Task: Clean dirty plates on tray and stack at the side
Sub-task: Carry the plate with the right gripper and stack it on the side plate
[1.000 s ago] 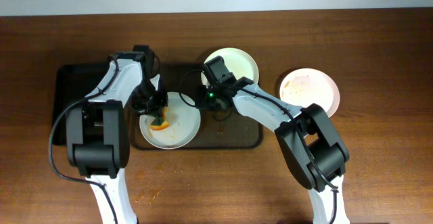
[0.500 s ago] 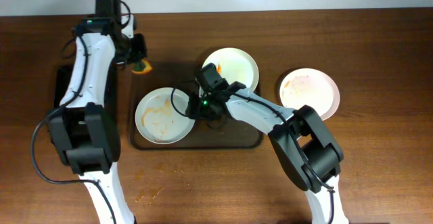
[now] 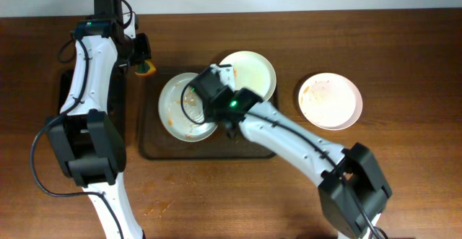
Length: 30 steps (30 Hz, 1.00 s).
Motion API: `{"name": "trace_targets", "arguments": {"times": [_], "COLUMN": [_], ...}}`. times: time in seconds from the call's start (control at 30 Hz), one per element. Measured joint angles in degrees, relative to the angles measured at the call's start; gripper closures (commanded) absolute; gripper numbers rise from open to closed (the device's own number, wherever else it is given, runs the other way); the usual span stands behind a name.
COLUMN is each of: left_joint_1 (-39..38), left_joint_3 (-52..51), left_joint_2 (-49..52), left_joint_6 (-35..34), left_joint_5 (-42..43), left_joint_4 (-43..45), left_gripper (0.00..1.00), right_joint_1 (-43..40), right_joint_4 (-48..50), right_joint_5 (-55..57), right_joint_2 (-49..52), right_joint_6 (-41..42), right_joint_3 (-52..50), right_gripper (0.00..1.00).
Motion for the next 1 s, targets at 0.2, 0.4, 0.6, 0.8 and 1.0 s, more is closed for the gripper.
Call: {"name": "trace_targets", "arguments": {"times": [0.2,0.4,0.6,0.8,1.0], "left_joint_1": [0.1,0.1,0.1,0.5,0.5], "left_joint_3": [0.0,0.0,0.0,0.0,0.0], "left_joint_2": [0.0,0.0,0.0,0.0,2.6], "left_joint_6": [0.0,0.0,0.0,0.0,0.0], "left_joint_5": [-0.2,-0.2,-0.2,-0.2,-0.2], "left_joint_4": [0.0,0.0,0.0,0.0,0.2], "left_gripper": [0.99,0.98,0.99,0.99,0.99], "right_joint_1": [11.5,13.6,16.6,6.6,-32.0], "right_joint_4": [2.3,3.9,7.4,2.1,-9.4], "right_joint_5": [40.6,57.5,65.5,33.5,-19.4], "right_joint_2": [0.0,0.0,0.0,-2.8,-9.0], "right_joint_6": [-6.9,-9.4,-9.5,-9.6,-9.2], "right_joint_3": [0.0,0.0,0.0,0.0,0.4], "right_gripper": [0.96,0.96,0.96,0.96,0.96]}}
